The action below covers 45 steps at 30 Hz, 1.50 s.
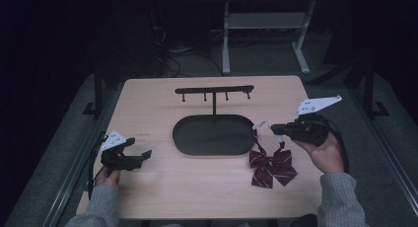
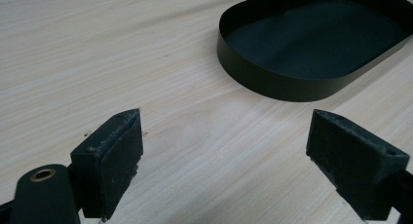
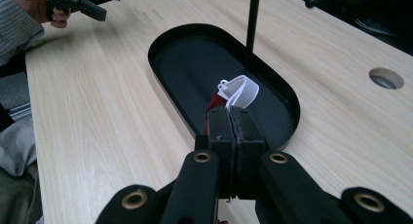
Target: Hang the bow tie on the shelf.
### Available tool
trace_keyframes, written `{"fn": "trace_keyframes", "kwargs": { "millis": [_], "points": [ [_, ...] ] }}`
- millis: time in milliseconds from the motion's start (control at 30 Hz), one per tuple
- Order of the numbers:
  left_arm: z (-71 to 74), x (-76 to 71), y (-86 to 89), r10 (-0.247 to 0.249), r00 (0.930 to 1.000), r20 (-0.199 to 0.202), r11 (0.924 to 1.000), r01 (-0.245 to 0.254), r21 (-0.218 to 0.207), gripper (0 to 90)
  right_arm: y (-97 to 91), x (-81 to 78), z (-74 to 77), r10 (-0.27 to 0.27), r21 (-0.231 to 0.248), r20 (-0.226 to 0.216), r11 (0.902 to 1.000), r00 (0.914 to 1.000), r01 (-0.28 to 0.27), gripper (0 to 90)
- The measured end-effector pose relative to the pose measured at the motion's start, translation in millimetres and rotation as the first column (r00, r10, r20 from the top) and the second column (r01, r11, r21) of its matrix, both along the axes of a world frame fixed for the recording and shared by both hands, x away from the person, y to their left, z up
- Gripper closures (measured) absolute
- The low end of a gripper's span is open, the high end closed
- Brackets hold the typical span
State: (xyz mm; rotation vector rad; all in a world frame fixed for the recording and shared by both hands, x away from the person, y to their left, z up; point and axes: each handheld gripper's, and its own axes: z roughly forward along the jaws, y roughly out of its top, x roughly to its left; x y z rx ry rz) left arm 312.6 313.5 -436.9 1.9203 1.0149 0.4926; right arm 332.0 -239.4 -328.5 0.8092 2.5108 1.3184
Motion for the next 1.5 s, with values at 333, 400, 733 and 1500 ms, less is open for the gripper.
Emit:
{"fn": "trace_keyframes", "kwargs": {
  "millis": [333,400,733,1500],
  "points": [
    [0.5,0.0,0.5,0.000,1.0000,0.005,1.0000,0.000,0.001,13.0,12.6,5.7,14.7,0.032,0.001,0.015,0.9995,0.9994,-0.032,88.6],
    [0.5,0.0,0.6,0.000,1.0000,0.005,1.0000,0.000,0.003,13.0,14.9,7.4,17.5,0.037,0.003,0.016,0.9993,0.9992,-0.037,88.6],
    [0.7,0.1,1.3,0.001,1.0000,0.006,1.0000,-0.001,0.003,13.0,26.2,15.8,29.3,0.059,0.006,0.024,0.9982,0.9980,-0.059,88.6],
    [0.9,1.8,1.9,0.009,0.9999,0.006,1.0000,-0.009,-0.002,13.0,54.5,38.5,51.6,0.110,0.005,0.024,0.9939,0.9936,-0.110,88.6]
  ]
}}
